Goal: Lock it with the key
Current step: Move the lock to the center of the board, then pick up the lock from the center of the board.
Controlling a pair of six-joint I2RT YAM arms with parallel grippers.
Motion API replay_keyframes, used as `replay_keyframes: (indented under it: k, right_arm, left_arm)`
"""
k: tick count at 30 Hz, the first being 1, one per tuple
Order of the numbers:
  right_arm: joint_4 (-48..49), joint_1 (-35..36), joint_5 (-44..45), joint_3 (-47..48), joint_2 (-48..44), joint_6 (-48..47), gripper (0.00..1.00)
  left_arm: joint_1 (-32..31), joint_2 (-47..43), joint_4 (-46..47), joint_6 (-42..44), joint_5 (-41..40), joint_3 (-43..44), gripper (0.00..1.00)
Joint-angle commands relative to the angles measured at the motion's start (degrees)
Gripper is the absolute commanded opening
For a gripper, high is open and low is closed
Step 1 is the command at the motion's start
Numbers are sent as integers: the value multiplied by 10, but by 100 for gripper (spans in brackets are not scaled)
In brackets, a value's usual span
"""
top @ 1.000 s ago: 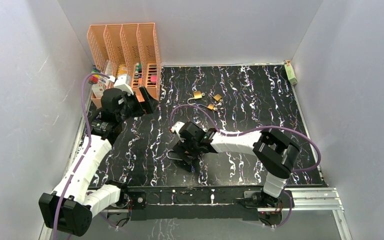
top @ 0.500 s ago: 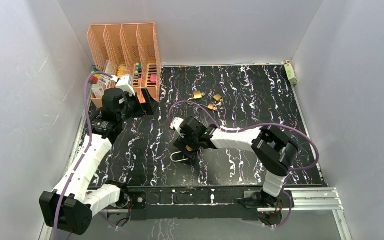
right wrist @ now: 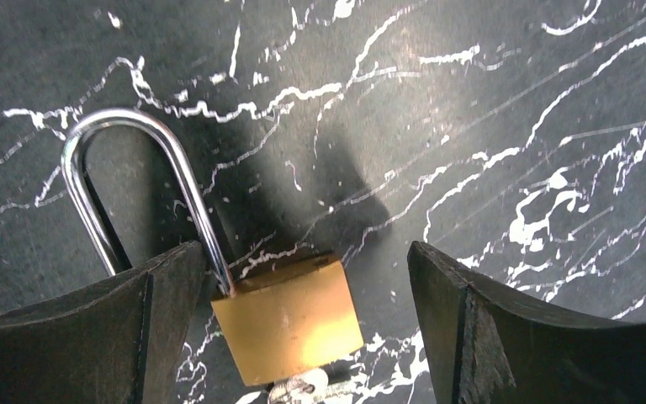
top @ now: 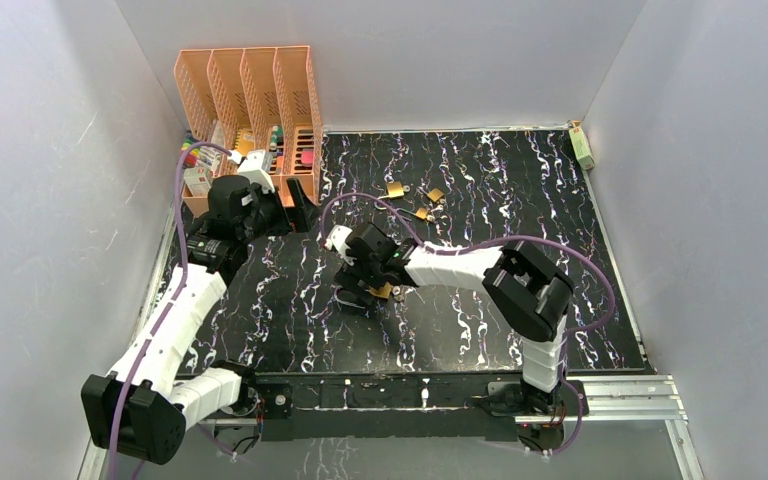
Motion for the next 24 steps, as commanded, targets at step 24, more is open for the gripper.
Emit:
replay_keyframes:
  k: [24]
  right_arm:
    - [-78,-74,-209,-11,-56,-35,98]
  left_arm:
    - [-2,57,14,9,86,44,98]
